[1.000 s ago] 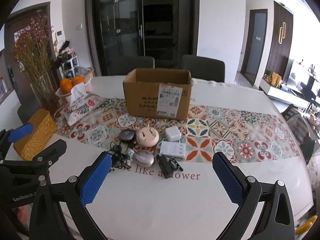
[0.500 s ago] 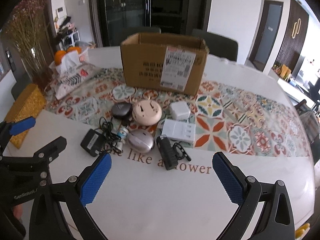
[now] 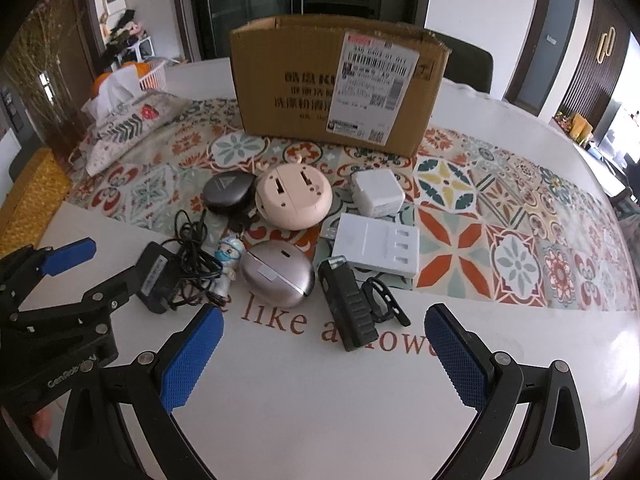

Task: Organize rigid objects
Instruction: 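Grasp the black power adapter with left tool while right tool grasps the black charger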

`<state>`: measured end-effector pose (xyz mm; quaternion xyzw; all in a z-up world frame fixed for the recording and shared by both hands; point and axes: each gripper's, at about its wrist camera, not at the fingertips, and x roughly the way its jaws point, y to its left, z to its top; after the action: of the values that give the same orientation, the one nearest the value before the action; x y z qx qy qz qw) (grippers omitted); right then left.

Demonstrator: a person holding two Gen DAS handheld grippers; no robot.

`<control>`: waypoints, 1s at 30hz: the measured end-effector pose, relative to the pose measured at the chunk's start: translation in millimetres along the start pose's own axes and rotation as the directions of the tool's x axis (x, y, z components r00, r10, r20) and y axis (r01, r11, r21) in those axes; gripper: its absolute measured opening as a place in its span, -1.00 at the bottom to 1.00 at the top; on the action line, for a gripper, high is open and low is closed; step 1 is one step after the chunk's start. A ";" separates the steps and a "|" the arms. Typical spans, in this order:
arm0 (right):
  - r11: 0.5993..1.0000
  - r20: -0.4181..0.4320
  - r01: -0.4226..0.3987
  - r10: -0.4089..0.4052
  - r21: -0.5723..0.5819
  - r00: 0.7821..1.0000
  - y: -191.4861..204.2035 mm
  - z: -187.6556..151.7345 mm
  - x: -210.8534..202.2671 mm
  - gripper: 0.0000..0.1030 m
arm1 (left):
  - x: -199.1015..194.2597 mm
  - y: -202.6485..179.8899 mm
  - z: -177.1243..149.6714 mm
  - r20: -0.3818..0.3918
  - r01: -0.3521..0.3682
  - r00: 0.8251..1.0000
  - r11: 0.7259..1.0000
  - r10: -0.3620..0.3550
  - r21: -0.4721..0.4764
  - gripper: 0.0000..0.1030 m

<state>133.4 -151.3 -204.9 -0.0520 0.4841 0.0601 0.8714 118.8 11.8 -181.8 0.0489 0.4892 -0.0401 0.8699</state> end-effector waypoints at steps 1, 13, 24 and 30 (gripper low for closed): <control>1.000 -0.005 -0.001 0.001 -0.001 1.000 0.3 -0.2 2.5 0.97 | 3.7 0.0 0.2 -0.004 0.003 1.000 1.000 -0.003 -0.001 0.16; 1.000 -0.043 0.023 -0.023 -0.013 0.999 -2.0 -0.7 30.3 0.85 | 37.7 -4.2 1.1 -0.073 0.035 0.997 0.999 -0.036 -0.004 -0.13; 1.000 -0.076 0.006 -0.007 -0.022 0.997 -8.2 0.4 58.6 0.25 | 52.6 -6.5 3.6 -0.088 0.028 0.996 0.999 -0.030 -0.024 -0.13; 1.000 -0.101 0.013 -0.016 -0.027 0.995 -10.2 -0.6 68.5 -0.02 | 55.9 -7.5 5.4 -0.081 0.020 0.997 0.999 -0.022 -0.025 -0.13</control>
<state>170.4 -157.7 -263.1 -0.0702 0.5264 0.0574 0.8454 151.5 2.5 -227.1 0.0349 0.5249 -0.0411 0.8495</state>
